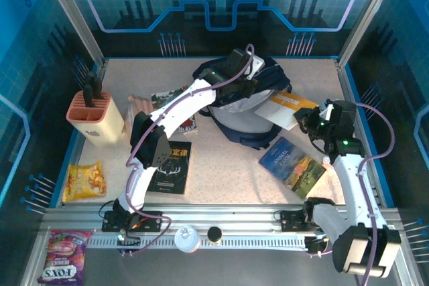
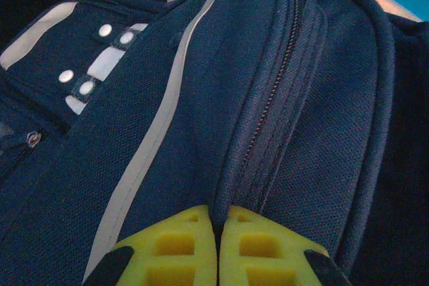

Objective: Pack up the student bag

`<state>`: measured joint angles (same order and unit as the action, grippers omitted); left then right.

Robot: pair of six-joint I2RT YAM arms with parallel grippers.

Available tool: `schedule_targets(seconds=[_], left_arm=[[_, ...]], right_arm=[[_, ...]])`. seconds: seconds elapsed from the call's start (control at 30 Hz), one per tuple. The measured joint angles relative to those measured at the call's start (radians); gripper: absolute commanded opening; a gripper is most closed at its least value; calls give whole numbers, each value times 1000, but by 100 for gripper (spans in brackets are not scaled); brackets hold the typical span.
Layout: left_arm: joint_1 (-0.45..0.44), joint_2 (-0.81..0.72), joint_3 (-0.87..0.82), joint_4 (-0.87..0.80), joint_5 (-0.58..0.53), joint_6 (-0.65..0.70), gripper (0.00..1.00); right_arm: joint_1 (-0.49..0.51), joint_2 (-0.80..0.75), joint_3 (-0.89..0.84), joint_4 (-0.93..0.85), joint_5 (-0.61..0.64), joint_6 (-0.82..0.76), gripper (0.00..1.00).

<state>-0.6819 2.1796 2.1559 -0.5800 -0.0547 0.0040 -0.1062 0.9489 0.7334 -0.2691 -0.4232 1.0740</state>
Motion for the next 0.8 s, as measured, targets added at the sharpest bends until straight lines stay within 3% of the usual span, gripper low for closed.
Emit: schedule_targets(seconds=[0.37,0.8], left_arm=[[0,-8,0,47,21,-81,0],[27,-13,0,72,62,-153,0]], right_arm=[[256,259,-60,504,213,192,11],[367,675,6,893,411,372,14]])
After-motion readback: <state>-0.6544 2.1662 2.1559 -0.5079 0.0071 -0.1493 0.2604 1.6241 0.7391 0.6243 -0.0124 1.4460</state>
